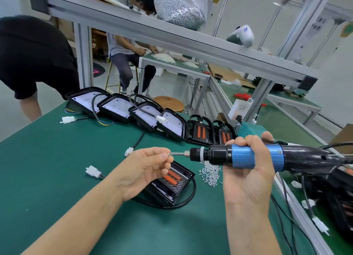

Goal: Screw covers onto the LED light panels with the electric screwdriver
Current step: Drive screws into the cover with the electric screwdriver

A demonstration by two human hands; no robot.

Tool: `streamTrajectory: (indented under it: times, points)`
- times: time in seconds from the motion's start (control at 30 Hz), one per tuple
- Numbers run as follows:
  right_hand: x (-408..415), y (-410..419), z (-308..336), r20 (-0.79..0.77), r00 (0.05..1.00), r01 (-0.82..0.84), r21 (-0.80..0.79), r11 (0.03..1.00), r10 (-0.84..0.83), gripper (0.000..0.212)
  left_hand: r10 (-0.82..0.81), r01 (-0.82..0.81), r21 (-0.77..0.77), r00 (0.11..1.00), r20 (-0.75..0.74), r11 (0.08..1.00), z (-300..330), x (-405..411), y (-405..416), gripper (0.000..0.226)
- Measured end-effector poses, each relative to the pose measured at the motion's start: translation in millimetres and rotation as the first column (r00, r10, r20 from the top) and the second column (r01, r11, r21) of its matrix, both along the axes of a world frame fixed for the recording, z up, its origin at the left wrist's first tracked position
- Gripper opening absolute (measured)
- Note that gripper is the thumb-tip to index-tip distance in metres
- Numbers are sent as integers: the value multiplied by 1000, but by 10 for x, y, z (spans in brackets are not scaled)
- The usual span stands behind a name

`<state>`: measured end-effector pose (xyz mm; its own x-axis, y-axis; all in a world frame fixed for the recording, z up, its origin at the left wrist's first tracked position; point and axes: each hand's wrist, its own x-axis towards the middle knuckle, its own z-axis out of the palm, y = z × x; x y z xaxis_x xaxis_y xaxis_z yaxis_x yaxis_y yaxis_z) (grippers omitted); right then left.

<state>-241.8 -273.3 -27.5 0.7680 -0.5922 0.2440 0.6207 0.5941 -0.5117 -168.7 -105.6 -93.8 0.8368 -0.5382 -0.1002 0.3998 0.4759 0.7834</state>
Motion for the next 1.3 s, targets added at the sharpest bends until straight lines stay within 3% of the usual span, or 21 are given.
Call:
streamTrajectory:
  times: [0.27, 0.37, 0.47, 0.57, 0.77, 0.93, 1.3]
  points:
    - [32, -27, -42, 12, 1000, -1, -36, 999, 1, 31, 46, -47, 27, 998, 33, 999, -27, -5, -40, 9]
    - [61, -85, -83, 18, 1000, -2, -78, 997, 4, 31, 91, -126, 186, 978, 188, 974, -33, 7, -50, 6]
    - [98, -173, -121, -25, 995, 86, -181, 980, -92, 30, 99, -382, 468, 846, 523, 797, -54, 86, -88, 12]
    - [149, -253, -171, -71, 982, 150, -264, 953, -175, 33, -50, -522, 566, 705, 707, 638, -110, 120, -200, 11]
    - [241, -293, -300, -116, 978, 118, -369, 922, -172, 31, -298, -476, 682, 652, 697, 555, -336, 83, -274, 13]
    - [310, -261, -348, -137, 978, 86, -409, 909, -154, 28, -325, -467, 693, 645, 692, 549, -275, 80, -272, 11]
    - [344, -280, -419, -208, 957, 81, -477, 875, -201, 25, -415, -499, 766, 646, 640, 405, -226, 169, -352, 14]
